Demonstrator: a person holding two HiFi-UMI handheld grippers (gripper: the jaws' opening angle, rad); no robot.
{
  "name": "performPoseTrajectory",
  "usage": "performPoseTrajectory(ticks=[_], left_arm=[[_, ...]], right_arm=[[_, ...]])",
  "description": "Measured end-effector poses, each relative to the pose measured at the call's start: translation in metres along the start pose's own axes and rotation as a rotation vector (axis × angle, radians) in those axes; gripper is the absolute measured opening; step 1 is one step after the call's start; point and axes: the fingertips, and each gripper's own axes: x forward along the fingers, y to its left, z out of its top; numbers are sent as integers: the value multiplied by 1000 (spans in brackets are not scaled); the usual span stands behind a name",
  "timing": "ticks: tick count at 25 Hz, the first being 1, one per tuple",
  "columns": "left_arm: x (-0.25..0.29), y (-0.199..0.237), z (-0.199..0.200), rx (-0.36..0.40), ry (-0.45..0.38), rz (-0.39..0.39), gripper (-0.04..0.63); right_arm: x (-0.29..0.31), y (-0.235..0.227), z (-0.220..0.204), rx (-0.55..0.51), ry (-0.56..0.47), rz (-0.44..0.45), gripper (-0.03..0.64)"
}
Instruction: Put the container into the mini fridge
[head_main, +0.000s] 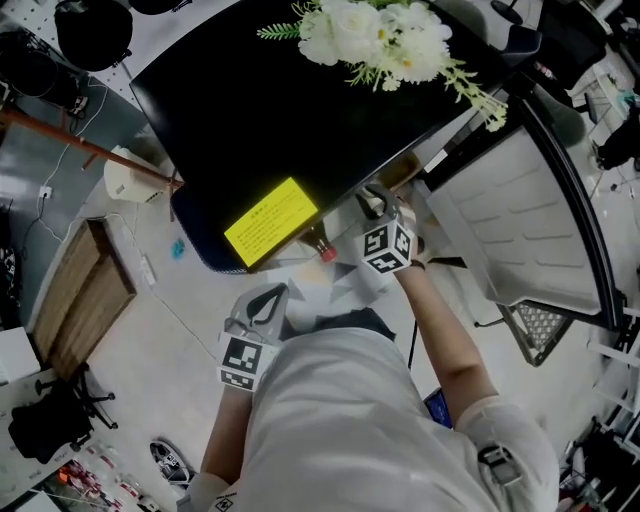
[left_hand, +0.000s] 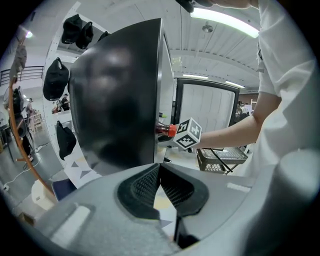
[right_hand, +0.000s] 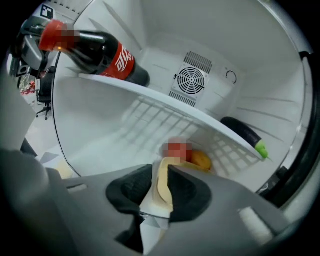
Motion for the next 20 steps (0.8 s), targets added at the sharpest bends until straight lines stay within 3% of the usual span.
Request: performPoseTrajectory(ticks=[3, 7, 20], left_arm=[[6, -2, 4, 30, -2, -49, 11], [9, -5, 10, 70, -12, -109, 9], [20, -27, 26, 184, -46, -341, 9]], right_arm=[[-16, -5, -1, 68, -15, -32, 87], [-42, -10, 2, 135, -34, -85, 3], [-131, -1, 14, 374, -77, -204, 3]])
